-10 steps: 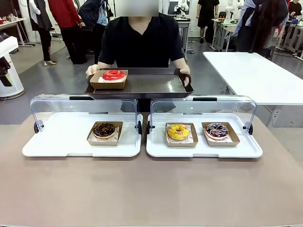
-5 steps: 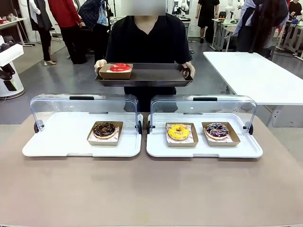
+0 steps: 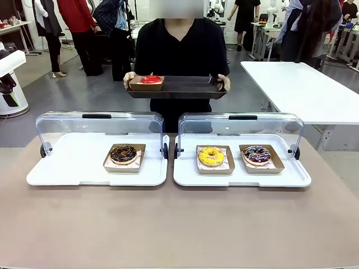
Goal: Provide the desired donut to the person.
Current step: Pick up and lift the Paper togo box containing the Donut pointed at by the person.
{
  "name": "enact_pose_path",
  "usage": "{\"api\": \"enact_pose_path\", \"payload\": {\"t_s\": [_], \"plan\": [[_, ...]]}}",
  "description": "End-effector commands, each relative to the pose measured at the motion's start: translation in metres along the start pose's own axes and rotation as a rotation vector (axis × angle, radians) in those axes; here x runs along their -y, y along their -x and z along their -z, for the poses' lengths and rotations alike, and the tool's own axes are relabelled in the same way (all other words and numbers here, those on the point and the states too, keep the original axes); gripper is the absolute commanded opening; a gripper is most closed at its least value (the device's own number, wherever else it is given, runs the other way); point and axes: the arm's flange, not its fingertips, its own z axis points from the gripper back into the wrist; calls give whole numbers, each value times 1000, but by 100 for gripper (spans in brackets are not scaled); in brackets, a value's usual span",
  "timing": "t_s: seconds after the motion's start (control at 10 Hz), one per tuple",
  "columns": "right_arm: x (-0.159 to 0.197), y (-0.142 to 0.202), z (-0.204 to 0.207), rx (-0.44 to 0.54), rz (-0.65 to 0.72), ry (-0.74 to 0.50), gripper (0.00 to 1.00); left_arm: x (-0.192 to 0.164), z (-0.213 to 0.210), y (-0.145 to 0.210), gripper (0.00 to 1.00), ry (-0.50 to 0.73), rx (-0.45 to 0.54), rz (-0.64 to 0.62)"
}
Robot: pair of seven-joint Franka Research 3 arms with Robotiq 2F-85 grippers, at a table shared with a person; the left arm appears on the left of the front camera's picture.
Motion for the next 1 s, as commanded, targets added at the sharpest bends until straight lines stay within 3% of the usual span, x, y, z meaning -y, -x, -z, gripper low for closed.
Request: {"api": "enact_pose_path", "payload": {"t_s": [0.0, 0.3, 0.5, 0.6, 0.7, 0.9], "plan": [[0, 0, 1, 7, -4, -9, 100, 2, -2, 1, 100, 6, 3, 0], [0, 0, 1, 7, -4, -9, 100, 0, 0, 0, 100, 0, 0, -1], [0, 0, 1, 7, -4, -9, 100, -26, -13, 38, 100, 46, 451, -22], [0, 0, 1, 7, -4, -9, 100, -26, -4, 54, 100, 6, 594, -56], [0, 0, 1, 7, -4, -9, 100, -26, 0, 65, 100, -18, 700, -75], [0, 0, 1, 7, -4, -9, 100, -15, 1, 87, 100, -80, 794, -86]]}}
